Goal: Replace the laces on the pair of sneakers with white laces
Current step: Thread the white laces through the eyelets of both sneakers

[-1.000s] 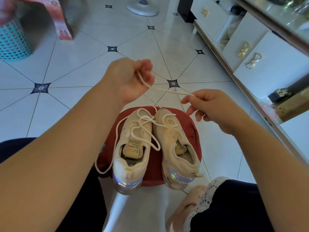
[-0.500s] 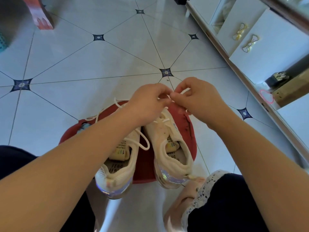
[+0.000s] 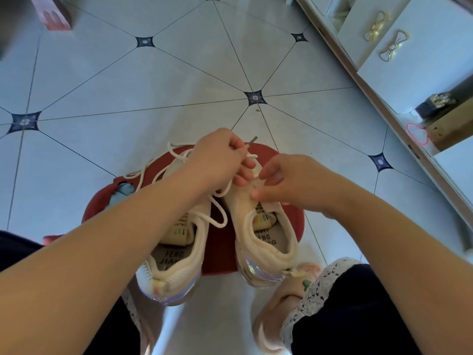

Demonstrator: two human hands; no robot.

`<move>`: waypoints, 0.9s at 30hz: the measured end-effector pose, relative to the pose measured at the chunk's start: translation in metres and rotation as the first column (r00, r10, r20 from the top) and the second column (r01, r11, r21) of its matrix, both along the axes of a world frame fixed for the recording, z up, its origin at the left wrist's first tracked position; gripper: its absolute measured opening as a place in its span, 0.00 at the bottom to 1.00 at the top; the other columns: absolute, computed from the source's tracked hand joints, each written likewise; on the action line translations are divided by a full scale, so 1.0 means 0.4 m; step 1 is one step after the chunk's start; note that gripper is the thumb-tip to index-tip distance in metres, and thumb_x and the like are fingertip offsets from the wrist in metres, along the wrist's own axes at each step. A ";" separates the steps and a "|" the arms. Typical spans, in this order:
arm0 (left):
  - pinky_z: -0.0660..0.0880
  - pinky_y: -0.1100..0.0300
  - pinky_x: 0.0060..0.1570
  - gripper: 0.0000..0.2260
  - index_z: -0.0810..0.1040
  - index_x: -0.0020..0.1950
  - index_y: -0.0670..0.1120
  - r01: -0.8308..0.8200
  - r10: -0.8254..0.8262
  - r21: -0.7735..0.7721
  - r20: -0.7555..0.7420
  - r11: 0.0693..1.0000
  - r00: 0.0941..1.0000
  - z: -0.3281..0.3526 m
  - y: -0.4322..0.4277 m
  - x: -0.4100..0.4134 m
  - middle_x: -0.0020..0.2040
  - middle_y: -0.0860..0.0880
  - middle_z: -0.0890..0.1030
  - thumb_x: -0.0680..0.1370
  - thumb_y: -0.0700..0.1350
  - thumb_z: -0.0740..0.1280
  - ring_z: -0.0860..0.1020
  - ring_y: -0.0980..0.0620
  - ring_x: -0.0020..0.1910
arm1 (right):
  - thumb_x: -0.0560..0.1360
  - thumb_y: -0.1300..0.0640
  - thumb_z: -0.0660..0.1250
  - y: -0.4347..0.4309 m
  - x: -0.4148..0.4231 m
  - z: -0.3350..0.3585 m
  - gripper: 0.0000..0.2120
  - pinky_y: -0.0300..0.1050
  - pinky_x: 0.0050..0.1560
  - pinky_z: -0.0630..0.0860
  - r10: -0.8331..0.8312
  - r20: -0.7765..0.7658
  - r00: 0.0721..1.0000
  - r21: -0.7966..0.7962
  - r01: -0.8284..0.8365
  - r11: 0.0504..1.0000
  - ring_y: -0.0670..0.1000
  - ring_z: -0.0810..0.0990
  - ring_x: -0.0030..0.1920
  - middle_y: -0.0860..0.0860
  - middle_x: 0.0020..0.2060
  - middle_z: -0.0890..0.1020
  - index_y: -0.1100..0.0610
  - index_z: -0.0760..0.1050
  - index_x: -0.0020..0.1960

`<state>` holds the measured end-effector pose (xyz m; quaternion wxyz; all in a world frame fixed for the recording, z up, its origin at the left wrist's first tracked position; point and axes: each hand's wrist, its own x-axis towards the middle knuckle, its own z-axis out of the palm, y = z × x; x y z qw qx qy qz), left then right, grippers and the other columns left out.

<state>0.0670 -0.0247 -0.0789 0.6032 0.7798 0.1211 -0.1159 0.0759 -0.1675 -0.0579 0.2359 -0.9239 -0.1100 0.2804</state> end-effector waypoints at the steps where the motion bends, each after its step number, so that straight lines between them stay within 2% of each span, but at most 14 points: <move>1: 0.74 0.63 0.29 0.07 0.70 0.41 0.47 0.034 -0.035 0.063 0.010 0.997 0.999 -0.004 -0.001 -0.002 0.37 0.50 0.82 0.79 0.41 0.59 0.78 0.54 0.28 | 0.68 0.46 0.71 0.003 -0.006 -0.005 0.20 0.53 0.52 0.77 0.047 0.054 0.997 -0.040 -0.044 0.998 0.54 0.80 0.47 0.56 0.46 0.82 0.61 0.79 0.51; 4: 0.68 0.65 0.32 0.07 0.69 0.41 0.50 0.146 -0.186 0.348 0.085 0.926 0.979 -0.015 -0.011 -0.012 0.35 0.54 0.81 0.79 0.42 0.60 0.77 0.58 0.33 | 0.72 0.50 0.65 0.011 -0.012 -0.017 0.15 0.50 0.47 0.77 0.140 0.244 0.960 -0.165 -0.101 0.981 0.55 0.80 0.46 0.57 0.45 0.83 0.60 0.82 0.47; 7: 0.64 0.69 0.35 0.05 0.70 0.43 0.49 0.173 -0.254 0.458 0.123 0.872 0.959 -0.021 -0.011 -0.020 0.37 0.55 0.80 0.77 0.40 0.60 0.73 0.60 0.37 | 0.73 0.54 0.63 0.001 -0.011 -0.028 0.11 0.46 0.42 0.76 0.113 0.294 0.949 -0.174 -0.063 0.983 0.52 0.80 0.42 0.54 0.41 0.84 0.58 0.83 0.44; 11: 0.64 0.70 0.34 0.03 0.72 0.44 0.50 0.158 -0.226 0.461 0.095 0.873 0.970 -0.020 -0.001 -0.026 0.40 0.53 0.81 0.76 0.42 0.63 0.74 0.59 0.39 | 0.73 0.57 0.64 -0.020 -0.016 -0.050 0.12 0.46 0.34 0.75 -0.118 0.252 0.961 0.004 0.121 0.993 0.58 0.77 0.35 0.61 0.41 0.82 0.65 0.81 0.45; 13: 0.64 0.71 0.33 0.02 0.73 0.44 0.51 0.155 -0.213 0.443 0.085 0.883 0.973 -0.017 0.004 -0.030 0.40 0.54 0.80 0.76 0.44 0.64 0.75 0.60 0.39 | 0.73 0.57 0.63 -0.028 -0.021 -0.061 0.13 0.43 0.31 0.72 -0.206 0.188 0.961 0.092 0.191 0.977 0.53 0.72 0.31 0.62 0.41 0.82 0.67 0.80 0.45; 17: 0.66 0.76 0.33 0.02 0.75 0.42 0.51 0.157 -0.231 0.468 0.104 0.869 0.967 -0.018 0.001 -0.032 0.37 0.57 0.77 0.75 0.45 0.65 0.72 0.62 0.35 | 0.74 0.54 0.63 -0.028 -0.037 -0.072 0.16 0.37 0.27 0.65 -0.255 0.196 0.947 0.158 0.226 0.961 0.49 0.69 0.31 0.63 0.36 0.80 0.68 0.78 0.45; 21: 0.66 0.70 0.37 0.02 0.77 0.42 0.48 0.159 -0.245 0.477 0.124 0.864 0.961 -0.029 -0.012 -0.036 0.37 0.57 0.75 0.74 0.43 0.65 0.71 0.61 0.36 | 0.74 0.55 0.63 -0.024 -0.044 -0.075 0.15 0.39 0.28 0.66 -0.297 0.190 0.936 0.218 0.255 0.942 0.50 0.68 0.31 0.62 0.33 0.77 0.69 0.78 0.45; 23: 0.66 0.72 0.37 0.03 0.78 0.42 0.48 0.165 -0.256 0.477 0.133 0.863 0.957 -0.032 -0.014 -0.038 0.37 0.57 0.75 0.74 0.44 0.65 0.71 0.60 0.36 | 0.74 0.57 0.62 -0.024 -0.046 -0.076 0.13 0.41 0.30 0.67 -0.312 0.185 0.932 0.226 0.269 0.936 0.49 0.69 0.30 0.61 0.36 0.81 0.67 0.79 0.44; 25: 0.66 0.74 0.37 0.04 0.80 0.43 0.50 0.188 -0.280 0.467 0.136 0.864 0.950 -0.032 -0.014 -0.040 0.36 0.59 0.75 0.75 0.45 0.66 0.72 0.61 0.36 | 0.74 0.56 0.63 -0.024 -0.047 -0.075 0.10 0.42 0.31 0.69 -0.333 0.161 0.929 0.246 0.289 0.925 0.48 0.71 0.30 0.56 0.35 0.82 0.60 0.80 0.41; 27: 0.65 0.75 0.38 0.05 0.82 0.44 0.51 0.212 -0.305 0.460 0.138 0.862 0.942 -0.033 -0.013 -0.041 0.35 0.60 0.75 0.75 0.46 0.66 0.72 0.63 0.36 | 0.75 0.53 0.65 -0.025 -0.046 -0.071 0.09 0.45 0.34 0.74 -0.366 0.102 0.925 0.280 0.327 0.903 0.52 0.76 0.33 0.53 0.36 0.82 0.55 0.80 0.38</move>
